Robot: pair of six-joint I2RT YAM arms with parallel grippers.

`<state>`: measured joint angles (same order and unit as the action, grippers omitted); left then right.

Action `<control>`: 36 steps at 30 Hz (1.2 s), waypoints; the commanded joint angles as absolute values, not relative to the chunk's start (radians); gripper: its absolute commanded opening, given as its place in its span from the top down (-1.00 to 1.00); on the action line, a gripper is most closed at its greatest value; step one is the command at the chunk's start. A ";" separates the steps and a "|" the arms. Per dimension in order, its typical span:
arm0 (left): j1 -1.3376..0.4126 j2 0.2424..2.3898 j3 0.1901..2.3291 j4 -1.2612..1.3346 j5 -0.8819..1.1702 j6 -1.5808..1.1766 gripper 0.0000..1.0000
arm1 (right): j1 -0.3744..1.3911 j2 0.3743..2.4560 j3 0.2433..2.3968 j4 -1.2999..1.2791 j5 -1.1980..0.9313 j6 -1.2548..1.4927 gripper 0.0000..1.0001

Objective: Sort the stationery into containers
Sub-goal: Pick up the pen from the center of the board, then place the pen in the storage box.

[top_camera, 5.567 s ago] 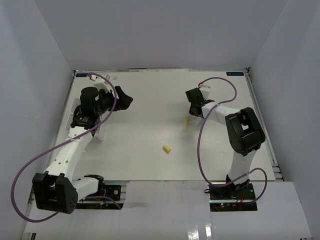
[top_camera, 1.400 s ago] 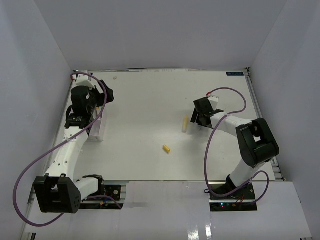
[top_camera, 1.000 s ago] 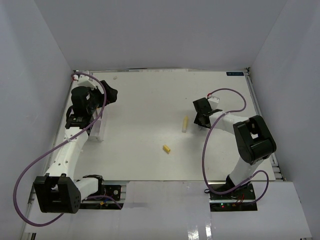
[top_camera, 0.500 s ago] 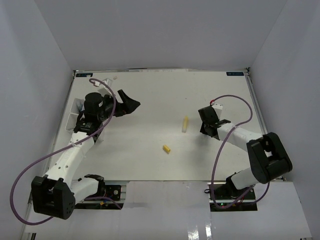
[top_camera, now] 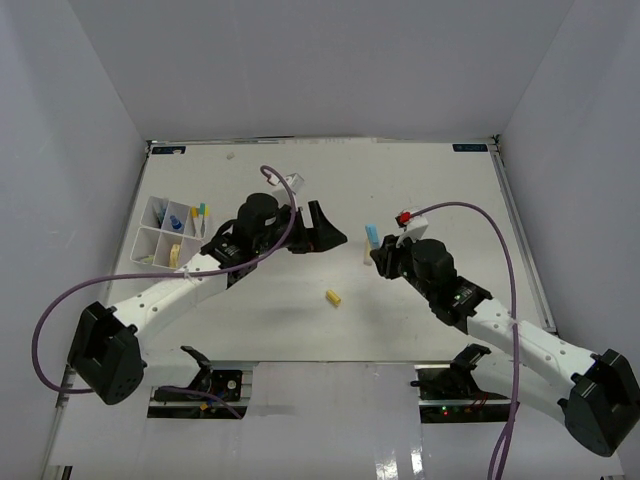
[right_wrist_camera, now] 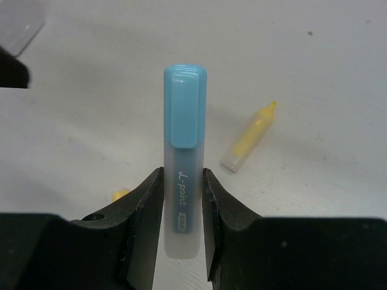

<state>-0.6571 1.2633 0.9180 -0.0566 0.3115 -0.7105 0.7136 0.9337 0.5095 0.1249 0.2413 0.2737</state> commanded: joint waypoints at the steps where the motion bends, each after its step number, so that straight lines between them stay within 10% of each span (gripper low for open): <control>1: -0.712 1.276 0.974 0.018 0.241 -0.764 -0.96 | 0.744 0.894 0.499 0.276 0.126 0.178 0.55; 17: -0.818 1.422 1.054 0.011 0.060 -0.813 -0.72 | 0.790 0.868 0.463 0.383 0.037 0.149 0.50; 30: -0.847 1.443 1.065 0.026 0.060 -0.762 0.66 | 0.792 0.890 0.457 0.403 0.031 0.155 0.31; 36: -0.848 1.417 1.043 0.031 0.035 -0.746 0.99 | 0.790 0.890 0.463 0.376 0.043 0.155 -0.21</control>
<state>-0.8417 1.4601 1.0374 0.0223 0.0601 -0.7658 0.7860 0.8921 0.4595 0.3408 0.0341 0.1684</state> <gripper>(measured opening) 0.340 0.575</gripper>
